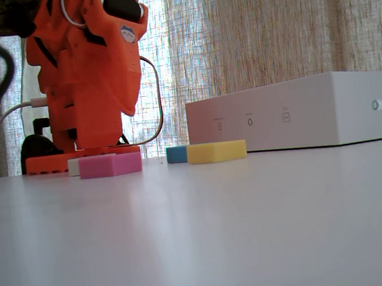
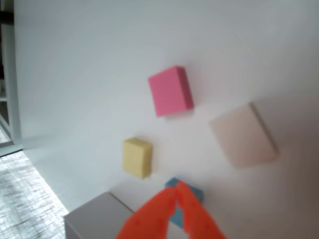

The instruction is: Grasp the yellow cuboid and put it in the bin.

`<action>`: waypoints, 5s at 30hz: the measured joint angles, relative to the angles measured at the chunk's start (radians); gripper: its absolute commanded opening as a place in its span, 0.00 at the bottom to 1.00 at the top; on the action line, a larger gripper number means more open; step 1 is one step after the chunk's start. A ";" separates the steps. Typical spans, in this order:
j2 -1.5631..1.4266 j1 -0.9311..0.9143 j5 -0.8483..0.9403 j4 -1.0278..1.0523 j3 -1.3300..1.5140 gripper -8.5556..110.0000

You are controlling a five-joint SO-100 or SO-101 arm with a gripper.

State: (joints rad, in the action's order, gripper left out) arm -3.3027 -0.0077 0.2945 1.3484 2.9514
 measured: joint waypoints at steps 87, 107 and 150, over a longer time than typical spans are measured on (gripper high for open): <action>1.612 0.170 -0.078 -0.321 -0.767 0.25; 1.671 0.166 -0.112 -0.276 -0.821 0.00; 1.198 0.881 0.161 -0.265 -0.661 0.32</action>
State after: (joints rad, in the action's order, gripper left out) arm -2.1046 0.8728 0.4556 1.0830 2.2902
